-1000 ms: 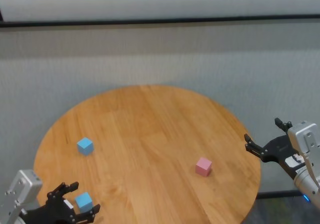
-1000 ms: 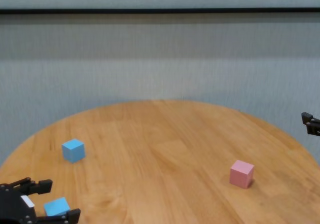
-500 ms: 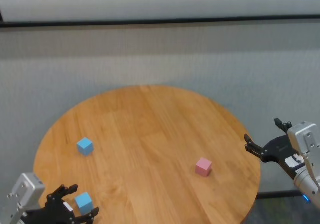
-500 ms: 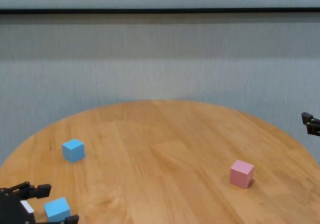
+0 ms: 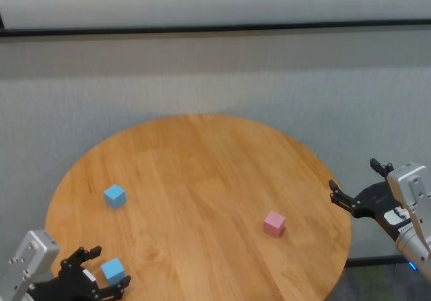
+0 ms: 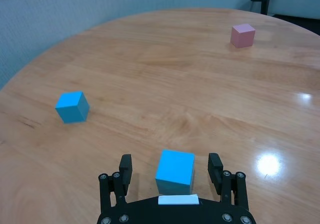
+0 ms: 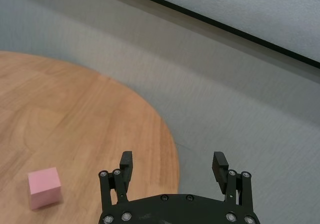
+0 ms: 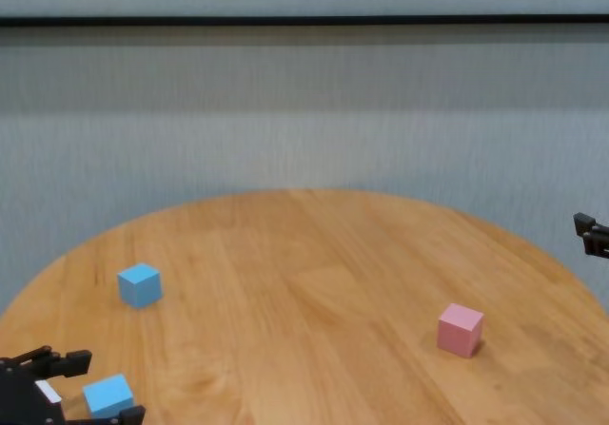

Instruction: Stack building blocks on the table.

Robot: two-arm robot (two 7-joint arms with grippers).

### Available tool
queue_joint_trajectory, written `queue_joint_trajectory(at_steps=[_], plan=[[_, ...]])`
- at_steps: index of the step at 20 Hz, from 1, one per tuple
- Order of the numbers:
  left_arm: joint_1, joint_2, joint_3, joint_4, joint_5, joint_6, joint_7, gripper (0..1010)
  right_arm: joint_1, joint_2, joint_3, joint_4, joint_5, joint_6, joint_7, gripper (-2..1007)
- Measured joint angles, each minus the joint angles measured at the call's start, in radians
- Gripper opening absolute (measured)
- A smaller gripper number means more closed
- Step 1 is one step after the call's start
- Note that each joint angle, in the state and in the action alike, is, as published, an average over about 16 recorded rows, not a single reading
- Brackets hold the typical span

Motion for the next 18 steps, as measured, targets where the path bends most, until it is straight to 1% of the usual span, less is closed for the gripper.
queue_joint_trajectory(at_steps=[10,18], plan=[[-0.005,-0.016,-0.015,0.011,0.003,0.015,-0.028,1000,0.000,0.000,0.000,0.000,0.000,0.000,0.000,1005],[-0.008,-0.026,-0.020,0.013,0.001,0.030,-0.048,1000,0.000,0.000,0.000,0.000,0.000,0.000,0.000,1005]])
